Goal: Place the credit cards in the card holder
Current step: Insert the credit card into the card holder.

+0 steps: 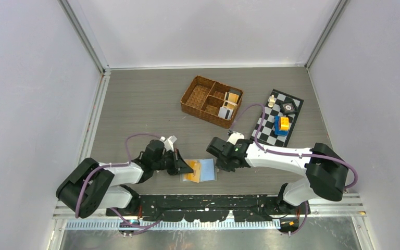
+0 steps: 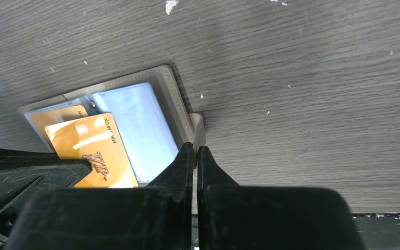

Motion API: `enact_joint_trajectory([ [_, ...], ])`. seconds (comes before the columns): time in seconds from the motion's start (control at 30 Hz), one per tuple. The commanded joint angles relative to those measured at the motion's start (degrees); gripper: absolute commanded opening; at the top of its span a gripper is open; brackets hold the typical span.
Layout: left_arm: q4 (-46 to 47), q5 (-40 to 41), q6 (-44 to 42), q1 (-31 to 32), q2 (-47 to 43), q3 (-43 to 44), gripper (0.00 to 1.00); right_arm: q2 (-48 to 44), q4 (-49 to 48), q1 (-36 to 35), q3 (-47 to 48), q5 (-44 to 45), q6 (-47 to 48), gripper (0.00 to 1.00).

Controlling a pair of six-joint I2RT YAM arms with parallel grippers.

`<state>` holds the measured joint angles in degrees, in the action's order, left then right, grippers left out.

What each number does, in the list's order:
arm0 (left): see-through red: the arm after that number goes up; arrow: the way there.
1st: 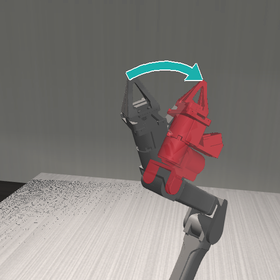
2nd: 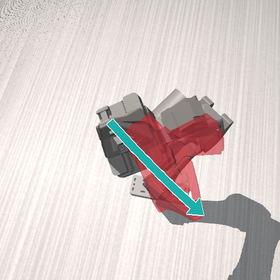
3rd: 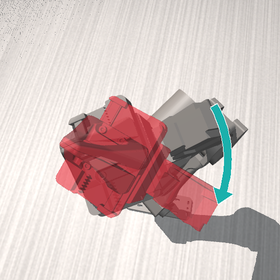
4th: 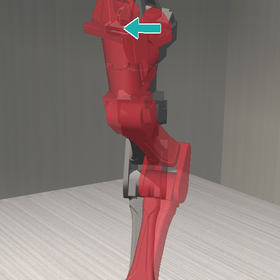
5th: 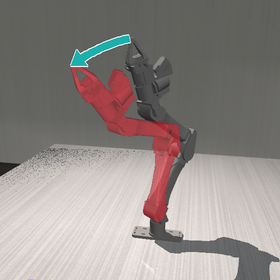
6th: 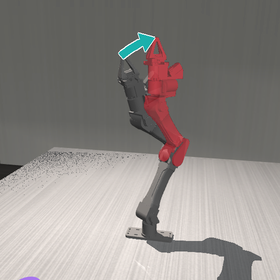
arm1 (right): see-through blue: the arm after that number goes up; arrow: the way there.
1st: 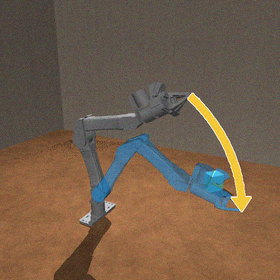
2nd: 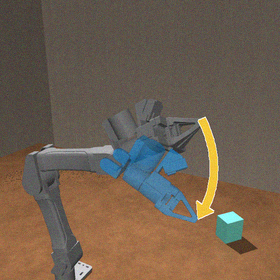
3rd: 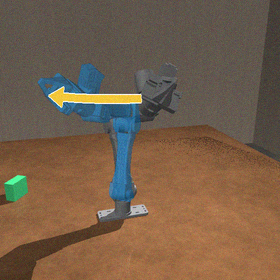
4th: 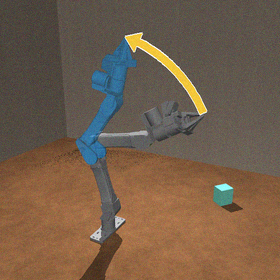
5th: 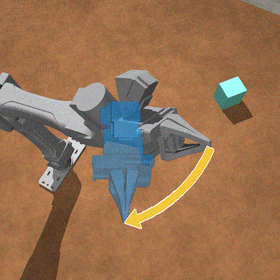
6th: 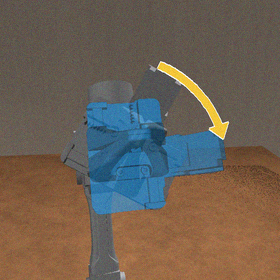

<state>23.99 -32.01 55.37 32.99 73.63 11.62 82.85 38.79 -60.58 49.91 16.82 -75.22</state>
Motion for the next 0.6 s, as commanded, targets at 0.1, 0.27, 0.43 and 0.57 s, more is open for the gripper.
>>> enact_joint_trajectory([
  [0.1, 4.25, 5.44, 0.19, 0.46, -0.26, -2.15, 0.00, -1.42, -1.50, -0.13, -0.12, 1.56, -1.51, 0.00],
  [0.27, 6.37, 6.21, 1.24, 0.65, 0.31, -2.60, 0.00, -1.18, -1.74, -0.20, -0.21, 1.55, -1.51, 0.00],
  [0.43, 7.94, 6.52, 1.97, 1.38, 1.79, -2.39, 0.00, -1.11, -1.96, -0.23, -0.25, 1.44, -1.51, 0.00],
  [0.57, 10.00, 6.85, 2.60, 2.16, 3.47, -2.39, 0.00, -1.20, -2.07, -0.21, -0.51, 1.40, -1.55, 0.00],
])
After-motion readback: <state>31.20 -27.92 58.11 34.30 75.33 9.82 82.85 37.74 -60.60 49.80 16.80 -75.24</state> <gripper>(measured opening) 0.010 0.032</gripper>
